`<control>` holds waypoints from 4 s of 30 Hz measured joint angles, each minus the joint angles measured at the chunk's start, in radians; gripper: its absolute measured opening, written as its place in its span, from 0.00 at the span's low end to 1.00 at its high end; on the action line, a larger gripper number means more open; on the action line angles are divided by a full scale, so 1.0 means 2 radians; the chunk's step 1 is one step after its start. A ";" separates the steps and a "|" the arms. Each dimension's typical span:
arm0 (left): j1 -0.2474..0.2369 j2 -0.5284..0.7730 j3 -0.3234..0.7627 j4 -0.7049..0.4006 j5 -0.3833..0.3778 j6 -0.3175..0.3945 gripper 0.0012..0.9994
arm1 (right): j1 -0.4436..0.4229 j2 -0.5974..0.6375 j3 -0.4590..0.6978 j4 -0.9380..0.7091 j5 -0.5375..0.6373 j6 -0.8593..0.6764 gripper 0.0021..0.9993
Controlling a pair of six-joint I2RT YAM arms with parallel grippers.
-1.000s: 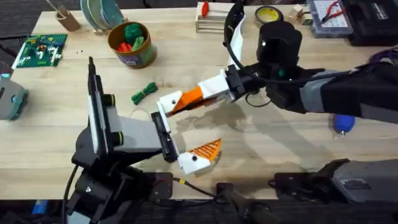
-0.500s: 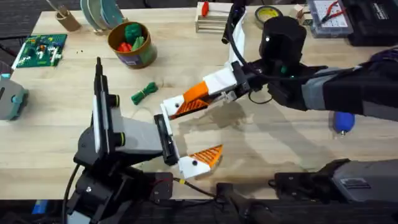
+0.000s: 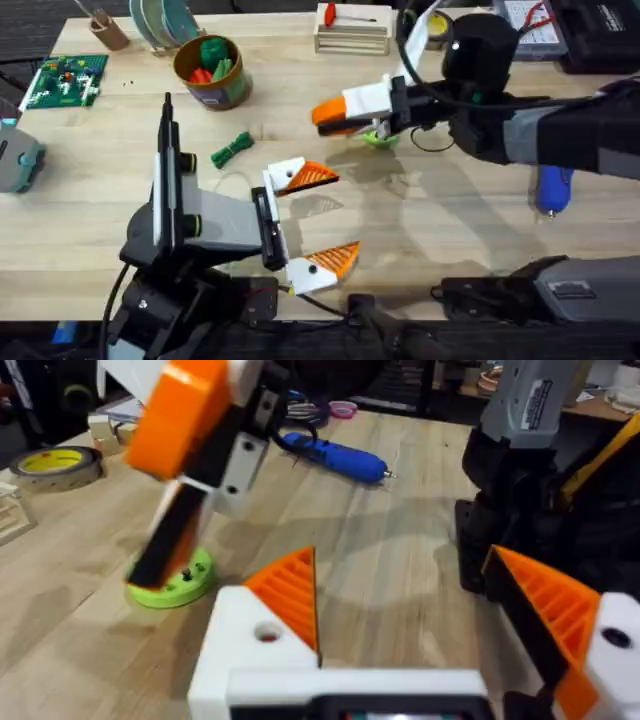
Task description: Pick up the gripper from the table and insert it into the empty holder that is missing its gripper. Then pick up a screw, insert it into the mounting hole, and use the screwdriver to tighten it. Finally, clean up the table by picking up the vegetable and placing it into the bucket.
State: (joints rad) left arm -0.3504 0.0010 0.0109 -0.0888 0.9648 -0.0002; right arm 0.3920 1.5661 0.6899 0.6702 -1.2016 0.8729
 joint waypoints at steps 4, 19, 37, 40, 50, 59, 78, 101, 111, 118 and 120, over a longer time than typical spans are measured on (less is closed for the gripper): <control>0.000 0.000 0.000 0.000 0.002 0.000 0.99 | -0.024 0.000 0.000 0.000 0.043 -0.028 0.82; 0.000 0.000 0.000 -0.001 0.004 0.000 0.99 | -0.042 -0.067 0.001 -0.048 0.278 -0.205 0.82; 0.000 0.000 0.000 0.000 0.004 0.000 0.99 | 0.035 -0.160 0.068 -0.476 0.590 -0.285 0.82; 0.000 0.000 0.000 0.000 0.004 0.000 0.99 | 0.063 -0.160 0.070 -0.470 0.619 -0.289 0.82; 0.000 0.000 0.000 0.000 0.004 0.000 0.99 | 0.079 -0.151 0.070 -0.494 0.658 -0.284 0.82; 0.000 0.000 0.000 0.000 0.004 0.000 0.99 | 0.099 -0.097 0.070 -0.490 0.670 -0.269 0.82; 0.000 0.000 0.000 0.000 0.004 0.000 0.99 | 0.129 -0.032 0.071 -0.462 0.734 -0.238 0.79; 0.000 0.000 0.000 0.000 0.004 0.000 0.99 | 0.131 -0.012 0.071 -0.440 0.737 -0.229 0.47; 0.000 0.000 0.000 0.000 0.004 0.000 0.99 | 0.131 -0.012 0.071 -0.440 0.739 -0.230 0.30; 0.000 0.000 0.000 0.000 0.004 0.000 0.99 | 0.131 -0.012 0.071 -0.440 0.755 -0.264 0.16; 0.000 0.000 0.000 0.000 0.004 0.000 0.99 | 0.131 -0.012 0.071 -0.440 0.759 -0.271 0.11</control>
State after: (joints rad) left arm -0.3504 0.0010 0.0101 -0.0895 0.9733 -0.0010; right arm 0.6544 1.5421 0.8314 -0.2108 0.3165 0.3301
